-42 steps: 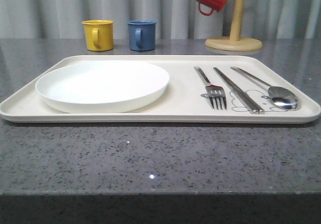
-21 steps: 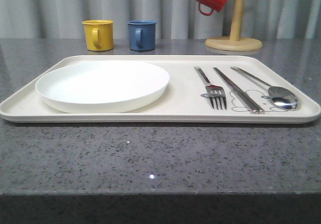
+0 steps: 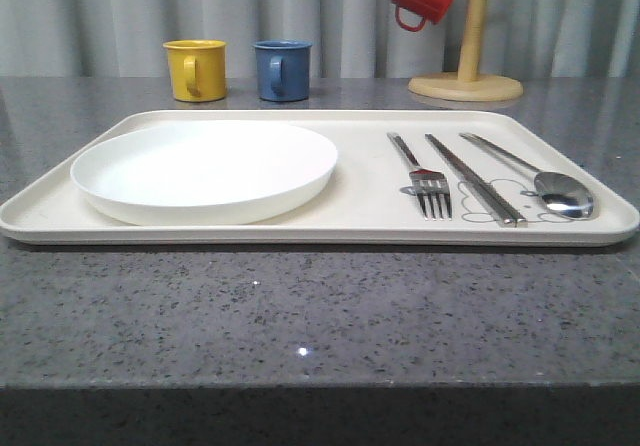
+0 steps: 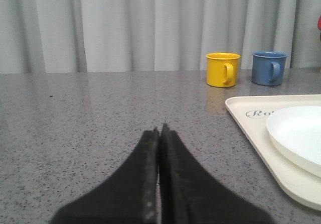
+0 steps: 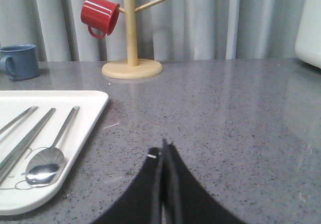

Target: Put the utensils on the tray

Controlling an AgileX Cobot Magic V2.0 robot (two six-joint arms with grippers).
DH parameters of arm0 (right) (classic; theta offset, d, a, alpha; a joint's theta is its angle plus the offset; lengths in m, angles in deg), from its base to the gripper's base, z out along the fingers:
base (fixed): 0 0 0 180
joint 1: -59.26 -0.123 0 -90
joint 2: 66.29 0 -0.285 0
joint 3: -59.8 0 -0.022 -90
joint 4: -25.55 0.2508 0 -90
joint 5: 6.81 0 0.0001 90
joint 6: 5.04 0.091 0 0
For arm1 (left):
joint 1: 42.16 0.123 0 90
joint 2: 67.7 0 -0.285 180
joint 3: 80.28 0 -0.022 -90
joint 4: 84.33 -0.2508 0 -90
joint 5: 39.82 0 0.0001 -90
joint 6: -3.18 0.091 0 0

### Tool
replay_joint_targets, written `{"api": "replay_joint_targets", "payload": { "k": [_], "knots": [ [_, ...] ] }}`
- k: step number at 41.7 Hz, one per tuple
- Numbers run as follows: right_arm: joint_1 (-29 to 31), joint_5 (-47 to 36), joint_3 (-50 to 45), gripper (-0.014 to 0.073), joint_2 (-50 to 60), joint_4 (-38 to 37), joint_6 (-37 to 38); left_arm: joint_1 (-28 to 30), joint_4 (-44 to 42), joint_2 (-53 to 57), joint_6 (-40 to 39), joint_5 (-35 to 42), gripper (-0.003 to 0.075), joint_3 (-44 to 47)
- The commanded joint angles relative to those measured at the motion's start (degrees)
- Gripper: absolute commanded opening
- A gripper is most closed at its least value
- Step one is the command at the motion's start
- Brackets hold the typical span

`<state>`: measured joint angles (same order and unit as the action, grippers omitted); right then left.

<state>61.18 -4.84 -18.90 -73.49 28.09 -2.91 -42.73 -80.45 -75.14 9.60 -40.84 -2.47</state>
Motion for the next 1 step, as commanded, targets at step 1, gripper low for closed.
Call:
{"api": "replay_joint_targets", "payload": {
  "k": [1],
  "knots": [
    [0.3,-5.2,0.0,-0.0069,1.0,-0.7,0.1,0.1,0.2,1.3,-0.6,5.1,-0.0018,-0.2]
  ]
}}
